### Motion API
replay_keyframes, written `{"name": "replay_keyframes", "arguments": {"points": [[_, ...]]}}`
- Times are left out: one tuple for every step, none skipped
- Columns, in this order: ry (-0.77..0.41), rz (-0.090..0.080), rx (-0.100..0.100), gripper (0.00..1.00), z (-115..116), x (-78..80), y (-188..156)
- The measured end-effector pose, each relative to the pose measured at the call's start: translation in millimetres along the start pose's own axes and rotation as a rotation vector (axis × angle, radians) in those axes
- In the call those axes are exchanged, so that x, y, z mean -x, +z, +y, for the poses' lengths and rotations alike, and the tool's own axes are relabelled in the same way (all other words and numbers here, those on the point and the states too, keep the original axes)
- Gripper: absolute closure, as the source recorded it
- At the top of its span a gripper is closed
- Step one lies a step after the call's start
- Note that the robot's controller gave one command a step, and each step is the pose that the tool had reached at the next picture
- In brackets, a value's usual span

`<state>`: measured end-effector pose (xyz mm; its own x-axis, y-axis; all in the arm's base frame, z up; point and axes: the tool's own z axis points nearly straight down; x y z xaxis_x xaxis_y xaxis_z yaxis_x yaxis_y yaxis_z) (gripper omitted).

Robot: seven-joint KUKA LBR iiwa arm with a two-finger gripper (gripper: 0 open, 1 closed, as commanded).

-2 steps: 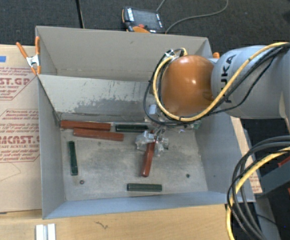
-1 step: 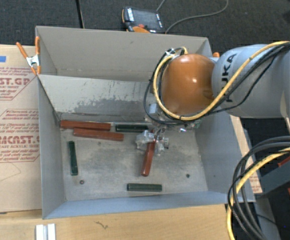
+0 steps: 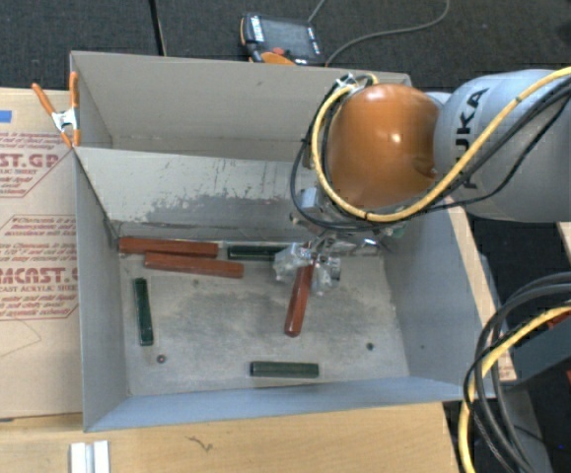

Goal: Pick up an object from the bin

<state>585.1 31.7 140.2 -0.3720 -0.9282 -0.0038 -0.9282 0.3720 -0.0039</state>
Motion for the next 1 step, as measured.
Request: {"name": "replay_keyframes", "arguments": {"points": [[0.001, 0.001, 0.001, 1.00, 0.0, 1.7, -22.0]]}}
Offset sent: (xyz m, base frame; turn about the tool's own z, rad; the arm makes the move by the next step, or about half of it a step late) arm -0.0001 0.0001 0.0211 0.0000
